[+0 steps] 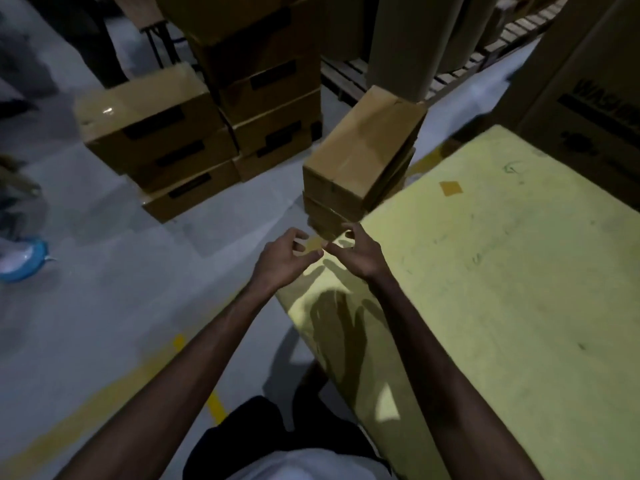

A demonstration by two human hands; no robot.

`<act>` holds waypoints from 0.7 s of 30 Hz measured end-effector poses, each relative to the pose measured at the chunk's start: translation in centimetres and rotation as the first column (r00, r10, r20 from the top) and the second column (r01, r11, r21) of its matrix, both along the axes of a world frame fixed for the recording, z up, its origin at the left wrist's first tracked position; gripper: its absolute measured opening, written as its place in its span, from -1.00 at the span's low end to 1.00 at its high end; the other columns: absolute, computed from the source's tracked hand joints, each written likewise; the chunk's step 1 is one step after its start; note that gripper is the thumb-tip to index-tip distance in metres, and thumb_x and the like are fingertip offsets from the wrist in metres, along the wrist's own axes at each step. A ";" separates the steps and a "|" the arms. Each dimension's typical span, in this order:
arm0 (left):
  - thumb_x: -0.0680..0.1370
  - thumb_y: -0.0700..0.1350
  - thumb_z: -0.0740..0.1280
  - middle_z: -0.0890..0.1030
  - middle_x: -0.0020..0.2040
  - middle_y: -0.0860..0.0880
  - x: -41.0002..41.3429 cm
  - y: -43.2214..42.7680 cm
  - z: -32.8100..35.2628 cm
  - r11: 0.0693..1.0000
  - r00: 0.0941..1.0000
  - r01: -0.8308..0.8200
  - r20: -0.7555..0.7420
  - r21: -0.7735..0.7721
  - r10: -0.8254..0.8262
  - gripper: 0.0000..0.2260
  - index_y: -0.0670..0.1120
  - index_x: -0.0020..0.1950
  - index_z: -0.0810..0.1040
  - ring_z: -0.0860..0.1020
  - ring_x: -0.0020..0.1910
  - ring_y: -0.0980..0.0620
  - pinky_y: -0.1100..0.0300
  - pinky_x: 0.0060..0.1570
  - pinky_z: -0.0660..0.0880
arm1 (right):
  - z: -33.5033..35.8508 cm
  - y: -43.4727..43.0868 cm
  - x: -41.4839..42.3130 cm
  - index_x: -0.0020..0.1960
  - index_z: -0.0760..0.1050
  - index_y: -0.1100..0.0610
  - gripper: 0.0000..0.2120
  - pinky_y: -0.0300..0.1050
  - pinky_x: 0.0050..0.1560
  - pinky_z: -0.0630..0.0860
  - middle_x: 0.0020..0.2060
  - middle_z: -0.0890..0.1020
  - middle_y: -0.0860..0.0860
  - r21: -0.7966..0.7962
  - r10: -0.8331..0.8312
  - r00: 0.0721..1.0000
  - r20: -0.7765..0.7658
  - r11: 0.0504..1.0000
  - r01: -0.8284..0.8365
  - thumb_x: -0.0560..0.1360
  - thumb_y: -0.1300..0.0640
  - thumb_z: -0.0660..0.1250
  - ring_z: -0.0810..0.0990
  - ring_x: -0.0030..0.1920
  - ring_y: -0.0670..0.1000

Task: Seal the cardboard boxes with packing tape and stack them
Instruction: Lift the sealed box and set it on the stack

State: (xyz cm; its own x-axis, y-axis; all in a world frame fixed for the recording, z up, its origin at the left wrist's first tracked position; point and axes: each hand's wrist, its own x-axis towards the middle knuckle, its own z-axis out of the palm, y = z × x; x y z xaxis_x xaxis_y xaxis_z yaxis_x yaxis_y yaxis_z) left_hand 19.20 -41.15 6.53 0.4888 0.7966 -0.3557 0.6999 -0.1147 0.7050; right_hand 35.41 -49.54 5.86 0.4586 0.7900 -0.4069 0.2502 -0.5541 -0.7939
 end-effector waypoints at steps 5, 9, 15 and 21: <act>0.53 0.22 0.48 0.69 0.07 0.02 3.1 8.9 -1.3 0.993 1.000 -0.024 -0.017 -0.112 0.023 -0.56 0.01 0.28 0.57 0.65 0.06 0.01 0.04 0.09 0.60 | -1.8 7.7 3.7 0.45 0.44 0.07 -0.37 -0.03 0.25 0.51 0.34 0.56 0.05 -0.017 -0.075 0.992 -0.100 0.997 0.073 0.49 -0.17 0.50 0.54 0.30 0.06; 0.52 0.21 0.49 0.69 0.08 -0.02 6.6 15.8 -4.5 0.929 0.991 -0.131 -0.008 -0.347 0.136 -0.61 -0.03 0.17 0.61 0.66 0.03 -0.04 0.06 -0.01 0.54 | -5.8 14.1 7.8 0.41 0.47 0.09 -0.38 0.03 0.12 0.59 0.27 0.60 0.09 -0.098 -0.248 0.943 -0.220 0.968 0.231 0.47 -0.20 0.51 0.62 0.20 0.13; 0.55 0.17 0.48 0.67 0.02 -0.14 15.9 28.2 -12.0 0.875 0.983 -0.170 -0.139 -0.454 0.120 -0.63 -0.15 -0.03 0.63 0.65 0.04 -0.20 0.01 0.04 0.52 | -13.1 23.4 15.2 0.33 0.47 0.12 -0.49 -0.12 0.00 0.47 0.12 0.54 0.00 -0.246 -0.500 0.855 -0.135 0.853 0.460 0.54 -0.18 0.43 0.55 0.11 0.04; 0.50 0.22 0.49 0.59 0.29 -0.19 24.6 39.4 -20.1 0.960 0.966 -0.019 -0.254 -0.278 -0.054 -0.39 -0.12 0.40 0.50 0.56 0.30 -0.23 -0.05 0.22 0.54 | -19.9 29.4 22.4 0.33 0.41 0.15 -0.51 -0.03 0.04 0.45 0.26 0.56 0.16 -0.403 -0.572 0.808 0.140 0.713 0.574 0.56 -0.13 0.39 0.54 0.24 0.21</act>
